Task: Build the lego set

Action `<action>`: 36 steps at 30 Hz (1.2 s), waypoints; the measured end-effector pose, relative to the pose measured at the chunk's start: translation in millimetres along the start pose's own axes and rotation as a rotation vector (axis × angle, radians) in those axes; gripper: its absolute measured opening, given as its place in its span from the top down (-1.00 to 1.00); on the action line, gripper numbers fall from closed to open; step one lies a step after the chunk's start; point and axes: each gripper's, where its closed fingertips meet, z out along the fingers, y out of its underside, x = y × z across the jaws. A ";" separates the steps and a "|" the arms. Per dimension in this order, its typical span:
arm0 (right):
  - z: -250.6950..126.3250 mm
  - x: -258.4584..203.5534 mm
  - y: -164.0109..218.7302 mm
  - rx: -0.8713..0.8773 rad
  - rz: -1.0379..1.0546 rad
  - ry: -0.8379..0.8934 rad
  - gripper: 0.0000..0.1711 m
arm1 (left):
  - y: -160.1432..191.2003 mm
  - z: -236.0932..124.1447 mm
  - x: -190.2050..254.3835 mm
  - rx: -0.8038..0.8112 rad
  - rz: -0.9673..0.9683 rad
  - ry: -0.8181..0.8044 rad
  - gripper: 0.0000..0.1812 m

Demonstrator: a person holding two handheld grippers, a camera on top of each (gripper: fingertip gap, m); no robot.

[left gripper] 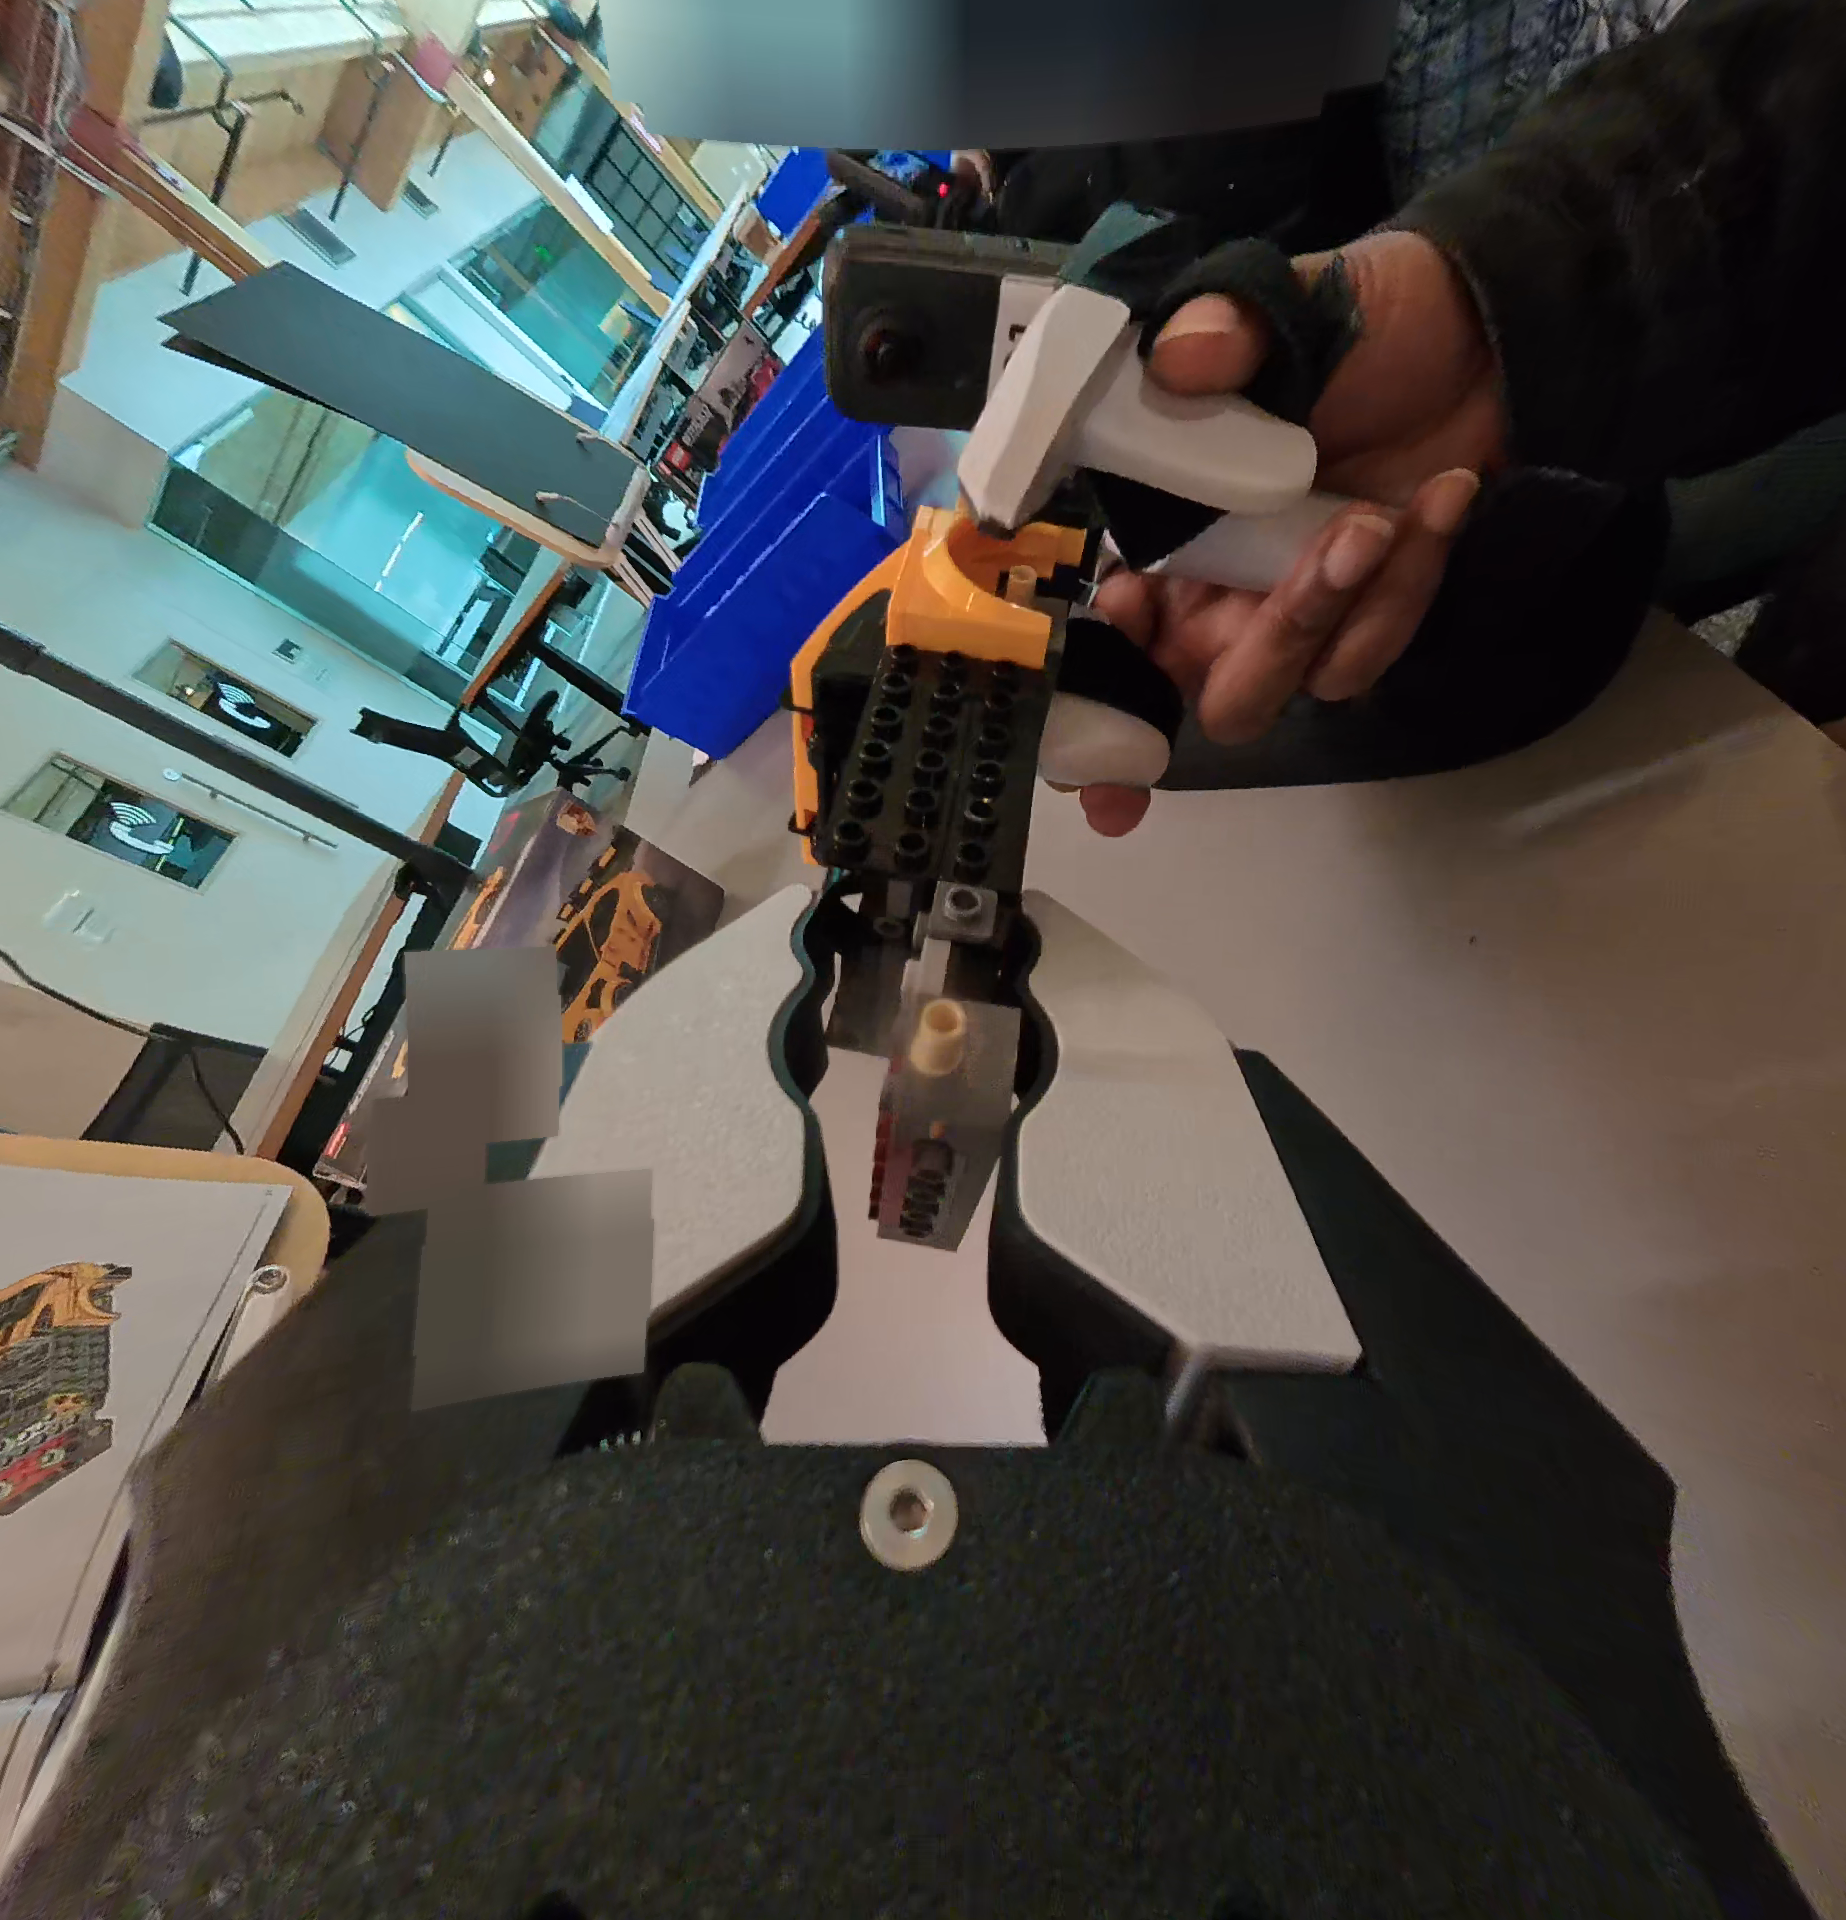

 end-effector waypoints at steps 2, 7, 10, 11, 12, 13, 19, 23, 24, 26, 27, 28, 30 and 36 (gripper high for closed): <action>0.5 -0.3 -1.2 0.010 -0.002 -0.002 0.03 | -1.1 -0.7 -0.6 0.007 0.002 -0.013 0.66; 0.5 -1.0 0.3 0.001 -0.013 -0.006 0.03 | -1.1 -1.5 0.3 0.009 0.019 -0.035 0.66; 0.3 -1.0 1.3 -0.006 -0.013 -0.008 0.02 | -1.2 -1.7 1.2 0.008 0.018 -0.043 0.67; 0.5 -1.0 2.1 -0.011 -0.017 -0.005 0.02 | -0.9 -1.8 1.6 0.009 0.019 -0.045 0.67; 0.6 -1.1 2.6 -0.015 -0.022 -0.002 0.02 | -0.7 -2.2 2.0 0.011 0.021 -0.047 0.66; 0.7 -1.2 3.0 -0.019 -0.028 0.001 0.02 | -0.6 -2.2 2.3 0.014 0.019 -0.048 0.67; -0.4 -0.8 6.3 -0.044 -0.049 0.007 0.02 | -0.1 -2.2 5.0 0.025 0.027 -0.065 0.67; -3.4 -0.6 5.9 -0.055 -0.085 0.018 0.05 | 1.1 -4.0 4.0 0.027 0.044 -0.074 0.66; -5.8 -1.3 4.6 -0.052 -0.097 0.017 0.07 | 1.6 -5.1 2.7 0.029 0.042 -0.079 0.66; -10.9 -3.0 2.8 -0.046 -0.135 0.017 0.08 | 4.5 -7.7 0.0 0.025 0.036 -0.090 0.66; -13.3 -4.5 2.7 -0.047 -0.162 0.016 0.09 | 6.2 -8.9 -1.1 0.023 0.031 -0.095 0.66; -15.4 -5.3 3.4 -0.054 -0.201 0.022 0.11 | 7.4 -10.0 -1.4 0.027 0.020 -0.094 0.67; -18.9 -5.0 6.7 -0.086 -0.311 0.056 0.14 | 8.7 -11.9 -1.3 0.039 -0.014 -0.087 0.66; -20.4 2.6 20.8 -0.219 -0.634 0.179 0.12 | 15.9 -13.2 6.3 0.066 -0.117 -0.028 0.66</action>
